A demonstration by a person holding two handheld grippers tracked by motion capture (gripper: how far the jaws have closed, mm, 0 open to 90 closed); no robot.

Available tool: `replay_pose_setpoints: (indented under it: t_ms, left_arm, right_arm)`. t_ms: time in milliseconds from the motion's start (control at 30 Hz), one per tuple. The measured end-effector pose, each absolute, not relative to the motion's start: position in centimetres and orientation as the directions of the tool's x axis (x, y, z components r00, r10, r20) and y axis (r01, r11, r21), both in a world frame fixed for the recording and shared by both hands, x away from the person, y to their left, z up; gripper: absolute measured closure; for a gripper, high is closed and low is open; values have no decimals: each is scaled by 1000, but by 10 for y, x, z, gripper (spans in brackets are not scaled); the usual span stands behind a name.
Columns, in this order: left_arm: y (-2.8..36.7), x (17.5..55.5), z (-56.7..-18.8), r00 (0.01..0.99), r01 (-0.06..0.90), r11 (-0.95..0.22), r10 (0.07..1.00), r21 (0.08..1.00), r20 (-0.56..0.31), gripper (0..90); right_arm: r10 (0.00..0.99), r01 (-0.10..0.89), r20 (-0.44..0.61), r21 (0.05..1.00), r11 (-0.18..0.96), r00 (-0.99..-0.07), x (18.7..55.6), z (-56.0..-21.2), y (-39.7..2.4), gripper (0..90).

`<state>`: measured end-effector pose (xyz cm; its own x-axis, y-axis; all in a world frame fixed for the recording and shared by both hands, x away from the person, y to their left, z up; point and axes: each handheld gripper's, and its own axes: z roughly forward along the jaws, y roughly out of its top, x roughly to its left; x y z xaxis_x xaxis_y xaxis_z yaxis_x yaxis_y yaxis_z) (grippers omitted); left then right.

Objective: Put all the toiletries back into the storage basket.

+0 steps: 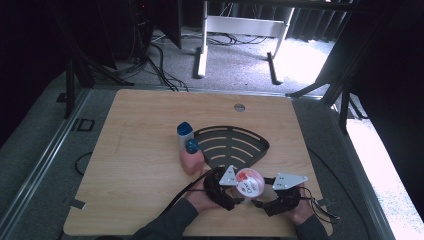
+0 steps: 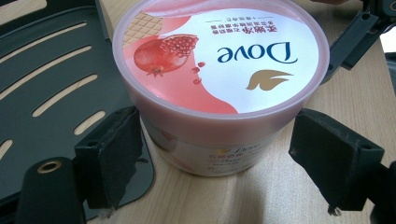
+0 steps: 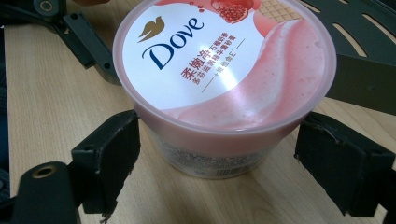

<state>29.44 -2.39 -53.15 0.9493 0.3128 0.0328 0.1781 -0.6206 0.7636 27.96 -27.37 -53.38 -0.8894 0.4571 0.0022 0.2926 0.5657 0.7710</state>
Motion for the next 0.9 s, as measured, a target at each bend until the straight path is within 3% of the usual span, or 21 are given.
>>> replay_pose_setpoints:
  t_ms: [900]
  left_arm:
    - [-29,294,-511,948,151,-630,311,761,69,172]
  right_arm:
    - [468,296,7,783,548,-884,280,-519,-277,131]
